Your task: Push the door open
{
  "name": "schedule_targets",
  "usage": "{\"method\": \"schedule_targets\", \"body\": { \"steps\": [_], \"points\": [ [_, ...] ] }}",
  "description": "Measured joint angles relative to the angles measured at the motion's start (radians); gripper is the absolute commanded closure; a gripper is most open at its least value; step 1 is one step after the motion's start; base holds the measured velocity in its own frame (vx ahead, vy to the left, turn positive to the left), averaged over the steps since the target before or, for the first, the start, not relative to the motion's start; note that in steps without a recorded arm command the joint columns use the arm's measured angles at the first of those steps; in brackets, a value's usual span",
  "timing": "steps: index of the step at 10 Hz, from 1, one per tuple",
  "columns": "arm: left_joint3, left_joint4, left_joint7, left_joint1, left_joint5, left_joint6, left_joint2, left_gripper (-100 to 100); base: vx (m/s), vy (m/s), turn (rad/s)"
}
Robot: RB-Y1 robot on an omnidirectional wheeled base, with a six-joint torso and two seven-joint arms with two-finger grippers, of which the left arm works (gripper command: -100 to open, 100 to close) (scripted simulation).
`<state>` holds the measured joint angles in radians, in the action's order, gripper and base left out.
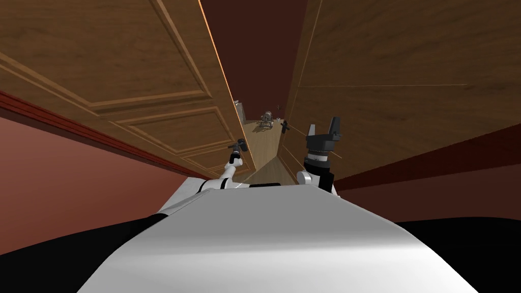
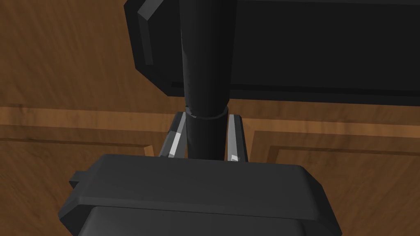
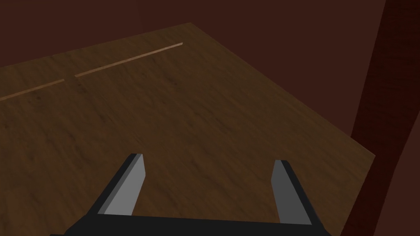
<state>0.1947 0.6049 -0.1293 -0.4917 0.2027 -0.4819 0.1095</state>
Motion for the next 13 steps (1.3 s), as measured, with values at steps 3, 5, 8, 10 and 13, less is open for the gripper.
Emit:
{"method": "schedule_targets", "body": {
  "steps": [3, 5, 8, 10, 13],
  "points": [
    [0.033, 0.066, -0.026, 0.027, 0.008, 0.034, -0.004, 100, 0.146, -0.088, 0.097],
    [0.041, 0.035, -0.026, 0.011, 0.011, 0.020, 0.007, 100, 0.086, -0.044, 0.033],
    [0.070, 0.019, -0.042, 0.013, 0.019, 0.012, 0.008, 100, 0.179, -0.102, 0.095],
    [0.091, 0.002, -0.050, 0.004, 0.025, 0.005, 0.018, 100, 0.173, -0.106, 0.096],
    [0.120, 0.001, -0.067, 0.001, 0.034, -0.001, 0.025, 100, 0.131, -0.071, 0.065]
  ]
}}
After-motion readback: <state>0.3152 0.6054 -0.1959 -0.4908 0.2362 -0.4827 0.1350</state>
